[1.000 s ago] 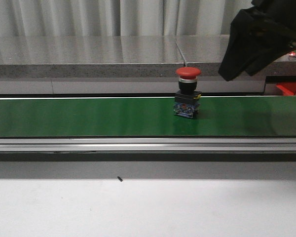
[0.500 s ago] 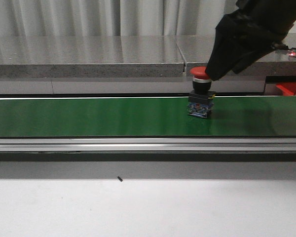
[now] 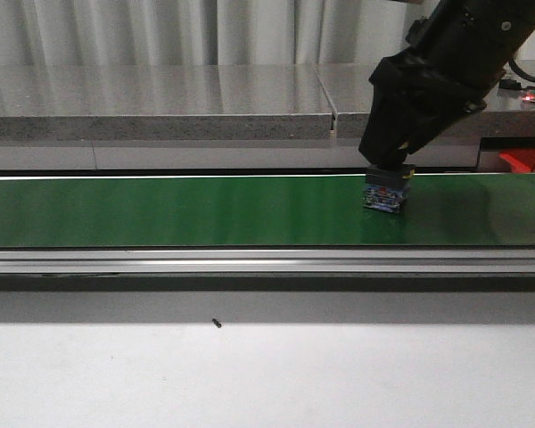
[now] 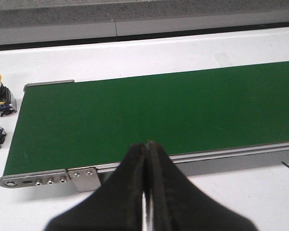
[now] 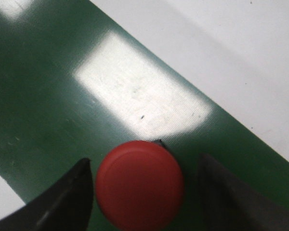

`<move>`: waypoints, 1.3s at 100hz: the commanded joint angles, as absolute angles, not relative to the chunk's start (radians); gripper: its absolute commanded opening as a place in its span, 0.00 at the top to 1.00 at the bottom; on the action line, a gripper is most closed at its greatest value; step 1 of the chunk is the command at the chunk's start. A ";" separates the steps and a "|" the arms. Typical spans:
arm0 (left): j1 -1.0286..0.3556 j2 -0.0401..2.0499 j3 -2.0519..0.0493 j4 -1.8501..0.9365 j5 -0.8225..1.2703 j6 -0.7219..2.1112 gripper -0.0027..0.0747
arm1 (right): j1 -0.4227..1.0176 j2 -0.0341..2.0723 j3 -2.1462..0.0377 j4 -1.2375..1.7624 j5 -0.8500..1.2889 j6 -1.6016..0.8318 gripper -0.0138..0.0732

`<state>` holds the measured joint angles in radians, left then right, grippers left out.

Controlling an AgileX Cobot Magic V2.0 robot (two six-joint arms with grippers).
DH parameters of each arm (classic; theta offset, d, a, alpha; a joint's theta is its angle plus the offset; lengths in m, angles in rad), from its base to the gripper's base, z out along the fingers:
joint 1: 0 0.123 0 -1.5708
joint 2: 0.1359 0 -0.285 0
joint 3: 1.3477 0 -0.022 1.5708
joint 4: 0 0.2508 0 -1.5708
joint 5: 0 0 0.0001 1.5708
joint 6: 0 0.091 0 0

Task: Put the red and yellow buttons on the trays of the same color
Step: 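Lower the right gripper onto the red button and grasp it, then carry the red button into the red tray and open the right gripper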

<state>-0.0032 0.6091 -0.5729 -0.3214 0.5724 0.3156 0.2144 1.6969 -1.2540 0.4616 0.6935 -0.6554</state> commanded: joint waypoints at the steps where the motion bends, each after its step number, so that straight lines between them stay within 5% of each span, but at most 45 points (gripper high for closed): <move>1: -0.013 0.608 -0.601 -0.343 0.500 0.305 0.99 | 0.213 1.655 -1.288 0.493 0.664 -0.645 0.45; 15: -0.013 0.608 -0.601 -0.343 0.500 0.305 0.99 | 0.213 1.652 -1.288 0.493 0.665 -0.599 0.62; 47: -0.013 0.608 -0.601 -0.343 0.500 0.305 0.99 | 0.097 1.624 -1.465 0.453 0.811 -0.493 0.62; 102: -0.013 0.608 -0.601 -0.343 0.500 0.305 0.99 | -0.471 1.708 -1.617 0.449 0.818 -0.393 0.62; 130: -0.013 0.608 -0.601 -0.343 0.500 0.305 0.99 | -0.556 1.864 -1.617 0.449 0.741 -0.393 0.62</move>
<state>-0.0032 0.6091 -0.5729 -0.3214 0.5724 0.3156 -0.5448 1.8796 -1.5812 0.4272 0.8151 -0.3929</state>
